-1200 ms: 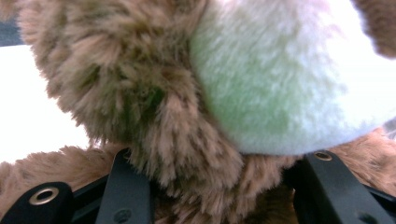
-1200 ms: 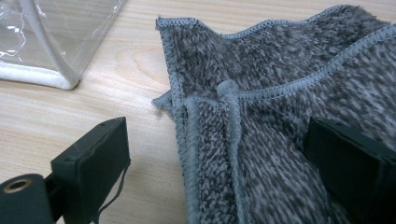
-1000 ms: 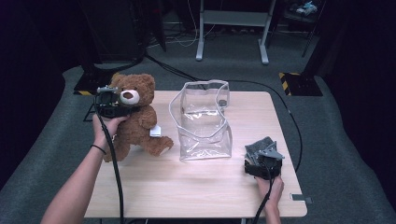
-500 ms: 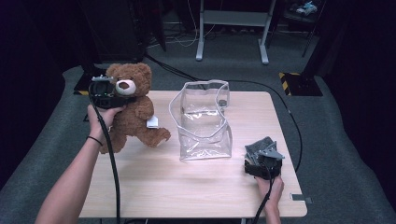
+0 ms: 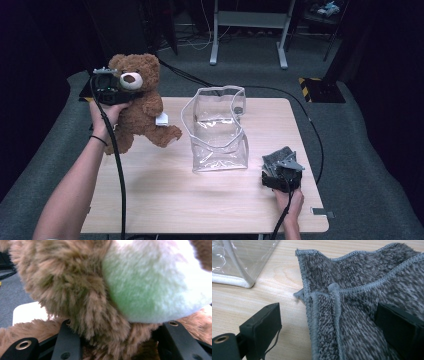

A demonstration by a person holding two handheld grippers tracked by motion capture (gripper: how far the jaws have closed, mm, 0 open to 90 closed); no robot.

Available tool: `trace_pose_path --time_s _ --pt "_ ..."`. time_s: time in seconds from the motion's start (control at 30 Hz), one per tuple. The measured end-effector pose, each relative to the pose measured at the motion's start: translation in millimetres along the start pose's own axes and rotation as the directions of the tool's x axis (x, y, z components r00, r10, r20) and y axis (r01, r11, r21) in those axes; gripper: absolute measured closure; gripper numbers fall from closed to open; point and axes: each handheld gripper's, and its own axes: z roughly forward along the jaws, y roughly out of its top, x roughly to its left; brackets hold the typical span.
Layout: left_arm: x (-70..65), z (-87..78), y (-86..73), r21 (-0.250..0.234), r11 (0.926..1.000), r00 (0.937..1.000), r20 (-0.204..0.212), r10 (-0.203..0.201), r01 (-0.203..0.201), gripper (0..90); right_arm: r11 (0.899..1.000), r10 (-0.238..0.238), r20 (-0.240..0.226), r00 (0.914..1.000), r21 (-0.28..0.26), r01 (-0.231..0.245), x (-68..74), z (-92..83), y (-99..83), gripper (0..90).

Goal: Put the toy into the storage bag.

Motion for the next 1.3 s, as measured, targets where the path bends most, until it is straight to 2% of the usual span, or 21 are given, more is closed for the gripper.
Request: trace_pose_path --time_s 0.43,0.47,0.53,0.83,1.03,1.3 --pt "-4.4 -13.7 31.5 -0.044 0.9986 0.9993 -0.027 0.028 -0.029 54.2 1.000 -0.002 0.001 1.0000 -0.001 0.002 0.1 0.3 0.2 6.4" --pt "-4.5 -15.2 34.6 -0.043 0.9981 0.9987 -0.028 0.042 -0.043 54.2 1.000 -0.002 0.002 1.0000 -0.006 0.002 0.1 0.6 0.1 6.4" --pt "-6.7 -15.9 39.2 -0.056 0.9978 0.9989 -0.032 0.035 -0.037 54.1 1.000 -0.001 0.002 1.0000 -0.001 0.001 0.4 0.5 0.2 6.4" --pt "-16.0 -20.1 59.8 -0.085 0.9951 0.9984 -0.028 0.048 -0.051 54.0 1.000 -0.001 0.005 1.0000 0.000 0.001 0.7 0.5 0.2 6.4" --pt "-30.4 -17.7 73.1 -0.103 0.9925 0.9979 -0.012 0.064 -0.065 54.0 1.000 0.002 0.006 1.0000 0.002 -0.002 1.0 0.3 0.2 6.4" --pt "-54.2 -4.2 83.6 -0.114 0.9887 0.9947 0.021 0.101 -0.098 53.8 1.000 0.005 0.000 1.0000 -0.006 -0.005 0.9 0.5 0.2 6.5"
